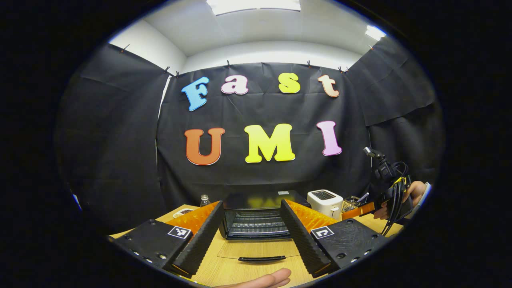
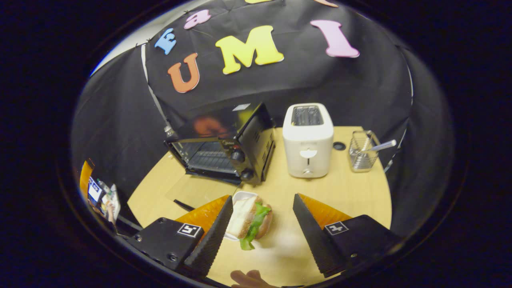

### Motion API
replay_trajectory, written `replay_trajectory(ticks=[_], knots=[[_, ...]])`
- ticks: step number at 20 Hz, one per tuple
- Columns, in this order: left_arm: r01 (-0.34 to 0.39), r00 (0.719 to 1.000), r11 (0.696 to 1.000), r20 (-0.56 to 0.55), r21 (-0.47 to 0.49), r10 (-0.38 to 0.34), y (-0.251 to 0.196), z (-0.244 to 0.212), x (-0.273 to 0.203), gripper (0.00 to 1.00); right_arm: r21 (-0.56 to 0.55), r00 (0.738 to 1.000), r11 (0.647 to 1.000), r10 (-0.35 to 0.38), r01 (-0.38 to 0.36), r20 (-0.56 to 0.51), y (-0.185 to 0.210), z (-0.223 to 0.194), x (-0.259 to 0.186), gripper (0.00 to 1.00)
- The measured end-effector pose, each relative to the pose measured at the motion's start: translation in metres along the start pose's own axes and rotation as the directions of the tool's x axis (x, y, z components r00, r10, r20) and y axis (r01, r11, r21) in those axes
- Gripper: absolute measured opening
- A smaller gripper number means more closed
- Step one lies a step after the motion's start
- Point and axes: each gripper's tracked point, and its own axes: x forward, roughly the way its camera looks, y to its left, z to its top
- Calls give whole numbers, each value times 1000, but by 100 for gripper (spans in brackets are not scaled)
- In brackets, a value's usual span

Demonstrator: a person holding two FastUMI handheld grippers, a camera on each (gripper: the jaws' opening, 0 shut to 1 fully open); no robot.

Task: Open the electric oven with the left hand, put the food in, and close the electric oven.

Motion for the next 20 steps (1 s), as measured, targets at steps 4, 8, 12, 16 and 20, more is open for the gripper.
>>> replay_trajectory(ticks=[4, 8, 12, 16, 20], knots=[[11, 1000, 1000, -6, 10, -11, -9, -2, -1, 93, 88, 982, 991, 117, -105, -148, 2, -20, 29, 84], [8, 999, 1000, -33, 26, -7, -12, -10, 1, 95, 172, 952, 965, 230, -197, -202, 8, -26, 43, 80], [4, 999, 999, -39, 42, -2, -12, -11, 2, 95, 181, 937, 964, 238, -195, -258, -2, -32, 47, 74], [1, 999, 999, -45, 37, 1, -10, -13, 5, 94, 239, 909, 952, 262, -190, -325, -6, -49, 51, 85], [3, 998, 999, -64, 39, 0, -10, -21, 6, 95, 361, 853, 904, 365, -230, -372, 11, -59, 55, 77]])
